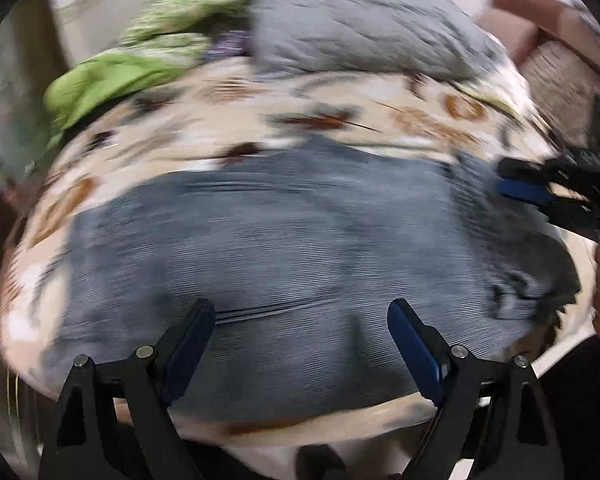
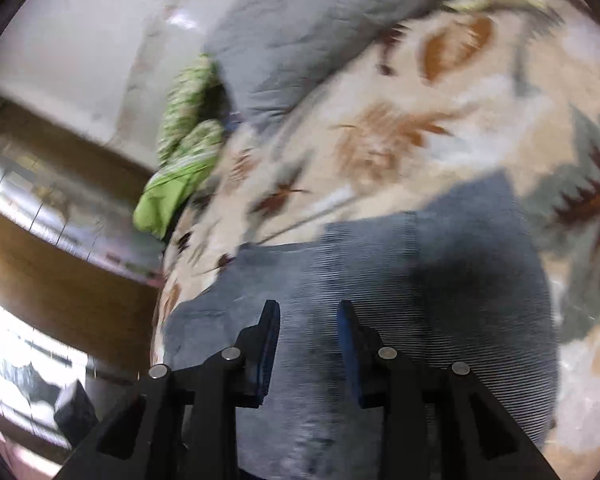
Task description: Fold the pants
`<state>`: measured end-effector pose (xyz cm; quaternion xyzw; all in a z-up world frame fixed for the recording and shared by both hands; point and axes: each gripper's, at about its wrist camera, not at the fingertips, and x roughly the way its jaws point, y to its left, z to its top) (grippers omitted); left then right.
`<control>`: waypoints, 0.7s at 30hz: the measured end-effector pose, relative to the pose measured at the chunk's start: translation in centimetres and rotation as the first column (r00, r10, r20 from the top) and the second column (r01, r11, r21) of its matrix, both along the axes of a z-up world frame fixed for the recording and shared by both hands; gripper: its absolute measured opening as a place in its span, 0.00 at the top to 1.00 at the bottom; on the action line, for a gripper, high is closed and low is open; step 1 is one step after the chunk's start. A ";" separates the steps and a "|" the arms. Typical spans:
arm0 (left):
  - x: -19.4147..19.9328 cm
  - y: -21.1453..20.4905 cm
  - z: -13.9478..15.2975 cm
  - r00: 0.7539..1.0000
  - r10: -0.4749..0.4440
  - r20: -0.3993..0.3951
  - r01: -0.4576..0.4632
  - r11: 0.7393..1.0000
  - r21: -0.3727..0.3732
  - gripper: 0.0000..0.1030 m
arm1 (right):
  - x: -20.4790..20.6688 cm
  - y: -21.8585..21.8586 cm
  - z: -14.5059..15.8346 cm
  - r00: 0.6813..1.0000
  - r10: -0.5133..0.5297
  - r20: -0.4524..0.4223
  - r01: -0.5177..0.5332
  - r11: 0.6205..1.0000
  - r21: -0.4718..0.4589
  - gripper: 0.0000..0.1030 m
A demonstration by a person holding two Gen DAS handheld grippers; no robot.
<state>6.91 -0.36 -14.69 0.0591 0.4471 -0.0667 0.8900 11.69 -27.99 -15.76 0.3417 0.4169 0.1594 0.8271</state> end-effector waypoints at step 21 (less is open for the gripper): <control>-2.6 23.7 -2.6 0.852 0.448 -0.272 -0.524 0.750 -0.405 0.14 | -0.3 13.8 1.5 0.946 0.312 0.082 -0.285 0.927 -0.244 0.68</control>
